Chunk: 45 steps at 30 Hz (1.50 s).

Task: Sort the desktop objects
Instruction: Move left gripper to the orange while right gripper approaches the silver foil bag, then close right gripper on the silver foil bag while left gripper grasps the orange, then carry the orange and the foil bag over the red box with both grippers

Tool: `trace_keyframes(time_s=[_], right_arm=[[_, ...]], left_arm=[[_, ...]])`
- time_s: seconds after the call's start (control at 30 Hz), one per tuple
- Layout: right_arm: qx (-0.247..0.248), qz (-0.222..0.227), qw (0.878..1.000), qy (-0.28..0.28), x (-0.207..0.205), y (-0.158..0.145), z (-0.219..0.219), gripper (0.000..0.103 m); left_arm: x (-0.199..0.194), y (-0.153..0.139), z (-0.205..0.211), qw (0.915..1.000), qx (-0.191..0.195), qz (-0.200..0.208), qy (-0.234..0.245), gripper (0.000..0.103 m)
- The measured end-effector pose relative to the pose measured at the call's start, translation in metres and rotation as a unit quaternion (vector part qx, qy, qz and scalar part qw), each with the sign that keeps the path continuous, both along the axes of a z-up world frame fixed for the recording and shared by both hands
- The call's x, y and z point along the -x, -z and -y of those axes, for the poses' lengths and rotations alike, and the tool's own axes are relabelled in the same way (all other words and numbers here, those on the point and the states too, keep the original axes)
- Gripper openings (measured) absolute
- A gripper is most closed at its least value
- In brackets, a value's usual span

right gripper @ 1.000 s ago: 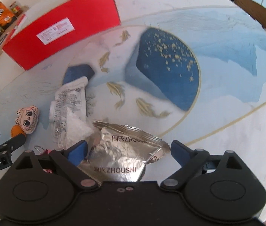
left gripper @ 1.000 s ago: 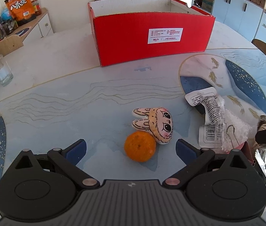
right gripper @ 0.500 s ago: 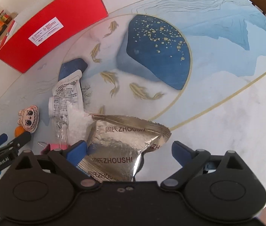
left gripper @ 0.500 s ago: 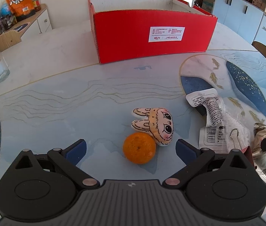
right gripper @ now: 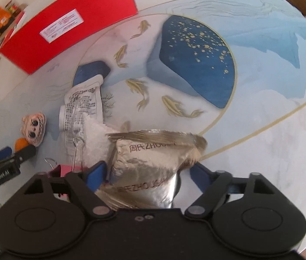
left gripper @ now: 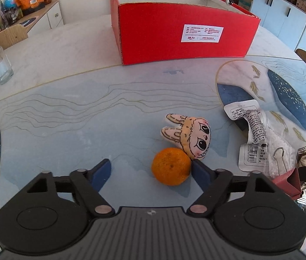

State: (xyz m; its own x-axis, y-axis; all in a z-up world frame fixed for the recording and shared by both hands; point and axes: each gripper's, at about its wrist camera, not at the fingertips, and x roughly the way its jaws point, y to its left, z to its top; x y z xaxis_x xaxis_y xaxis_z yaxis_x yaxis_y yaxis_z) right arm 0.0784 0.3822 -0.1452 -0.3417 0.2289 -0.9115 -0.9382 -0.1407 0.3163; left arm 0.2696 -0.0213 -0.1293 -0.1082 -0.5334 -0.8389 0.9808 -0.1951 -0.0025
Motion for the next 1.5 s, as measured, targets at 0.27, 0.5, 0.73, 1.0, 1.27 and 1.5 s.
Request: trace_keyframes(time_s=[0.27,0.5,0.73,1.0,1.27,1.5], right_arm=[[-0.010,0.010,1.000,-0.026,0.003,-0.002,0.001,0.061],[-0.014,0.002,0.999,-0.037,0.001,-0.005,0.001,0.053],[-0.017,-0.007,0.999,-0.050,-0.004,-0.007,-0.001,0.050],[-0.021,-0.018,0.997,-0.069,-0.008,-0.016,-0.004,0.050],[-0.035,-0.029,0.995,-0.086,-0.007,-0.033,-0.010,0.050],[-0.054,-0.033,0.993,-0.098,-0.006,-0.049,-0.024,0.050]], left_arm=[[0.009,-0.004,-0.003,0.9994,0.010,0.007,0.033,0.053],[0.018,-0.006,-0.005,0.9988,0.013,0.015,0.045,0.035],[0.021,-0.012,-0.011,0.9983,0.020,0.012,0.053,0.035],[0.027,-0.031,-0.020,0.9982,0.023,0.008,0.054,0.035],[0.036,-0.049,-0.022,0.9982,0.021,-0.001,0.057,0.035],[0.045,-0.062,-0.016,0.9975,0.014,-0.010,0.068,0.035]])
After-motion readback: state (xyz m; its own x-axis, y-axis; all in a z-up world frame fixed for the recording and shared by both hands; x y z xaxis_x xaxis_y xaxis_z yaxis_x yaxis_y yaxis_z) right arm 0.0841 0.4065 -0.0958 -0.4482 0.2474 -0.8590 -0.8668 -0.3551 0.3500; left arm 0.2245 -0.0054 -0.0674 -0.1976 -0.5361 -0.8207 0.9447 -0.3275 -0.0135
